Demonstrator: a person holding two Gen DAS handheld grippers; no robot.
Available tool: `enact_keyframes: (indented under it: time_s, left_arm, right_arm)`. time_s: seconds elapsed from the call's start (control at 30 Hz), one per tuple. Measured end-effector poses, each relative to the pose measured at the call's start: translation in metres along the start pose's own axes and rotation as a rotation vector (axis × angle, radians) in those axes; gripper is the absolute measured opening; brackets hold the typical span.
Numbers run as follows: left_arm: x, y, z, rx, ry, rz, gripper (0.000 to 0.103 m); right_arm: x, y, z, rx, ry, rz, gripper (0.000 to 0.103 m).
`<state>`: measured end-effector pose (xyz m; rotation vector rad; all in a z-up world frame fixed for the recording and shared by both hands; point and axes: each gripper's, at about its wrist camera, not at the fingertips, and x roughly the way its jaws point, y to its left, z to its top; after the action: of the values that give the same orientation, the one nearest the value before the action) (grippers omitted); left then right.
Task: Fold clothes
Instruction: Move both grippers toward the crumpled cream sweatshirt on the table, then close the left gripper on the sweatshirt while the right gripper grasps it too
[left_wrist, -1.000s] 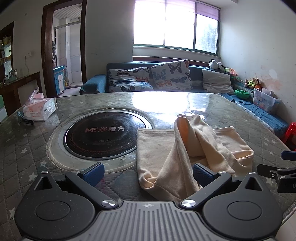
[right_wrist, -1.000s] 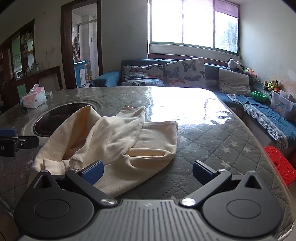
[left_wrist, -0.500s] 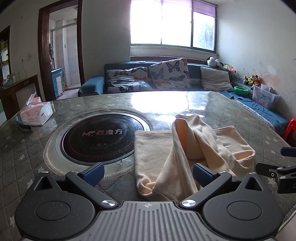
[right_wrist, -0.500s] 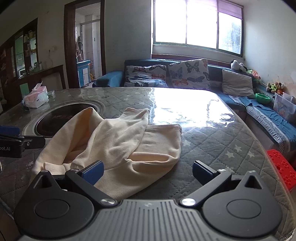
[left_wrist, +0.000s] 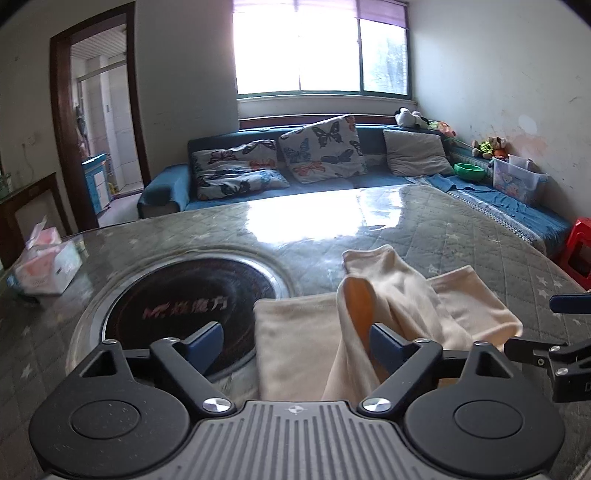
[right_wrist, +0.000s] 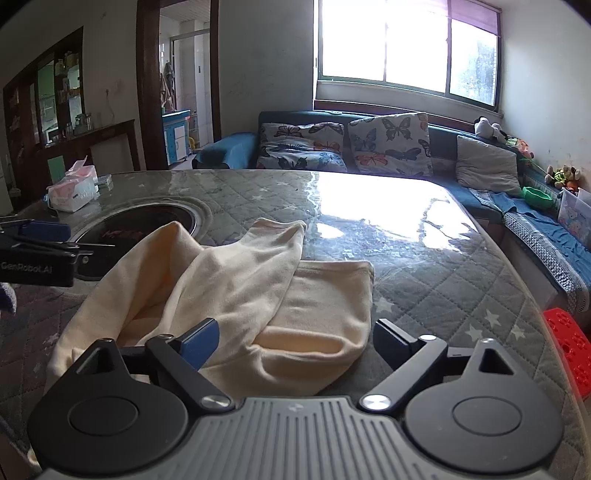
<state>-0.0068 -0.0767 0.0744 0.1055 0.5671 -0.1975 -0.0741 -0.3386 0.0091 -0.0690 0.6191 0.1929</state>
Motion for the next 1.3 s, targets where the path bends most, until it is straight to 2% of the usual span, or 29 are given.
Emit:
enact_keyframes:
  time_s: [0.27,0.3,0.37,0.4,0.47,0.57,0.83,0.97,1.03,1.07,1.17,1.3]
  left_arm:
    - [0.050,-0.010,0.021,0.046,0.080,-0.085,0.086]
    - [0.055,-0.011,0.021,0.052,0.091,-0.094,0.082]
    - [0.065,-0.012,0.019,0.056,0.115,-0.117,0.058]
    - [0.069,-0.011,0.018,0.047,0.128,-0.137,0.051]
    - [0.074,-0.009,0.015,0.033,0.142,-0.177,0.024]
    - [0.073,-0.010,0.011,0.034,0.136,-0.208,0.011]
    - [0.074,-0.010,0.009,0.032,0.125,-0.229,0.012]
    - [0.074,-0.008,0.009,0.025,0.132,-0.234,0.024]
    - [0.075,-0.009,0.008,0.024,0.136,-0.236,0.039]
    - [0.075,-0.009,0.008,0.025,0.137,-0.236,0.044]
    - [0.077,-0.010,0.008,0.026,0.145,-0.243,0.045]
    - [0.080,-0.010,0.009,0.024,0.148,-0.247,0.046]
  right_arm:
    - [0.025,-0.004,0.023,-0.008,0.017,0.035,0.082]
    - [0.028,-0.005,0.025,-0.008,0.018,0.037,0.081]
    - [0.035,-0.004,0.033,-0.014,0.023,0.048,0.079]
    - [0.040,-0.004,0.038,-0.019,0.027,0.055,0.078]
    - [0.049,-0.003,0.047,-0.028,0.034,0.070,0.075]
    - [0.067,0.001,0.060,-0.041,0.048,0.099,0.069]
    - [0.126,0.019,0.087,-0.066,0.118,0.171,0.057]
    - [0.153,0.029,0.093,-0.091,0.154,0.178,0.053]
    - [0.164,0.032,0.094,-0.091,0.168,0.183,0.051]
    - [0.168,0.033,0.094,-0.092,0.174,0.179,0.049]
    - [0.179,0.032,0.094,-0.089,0.196,0.179,0.041]
    - [0.189,0.031,0.093,-0.099,0.212,0.166,0.035]
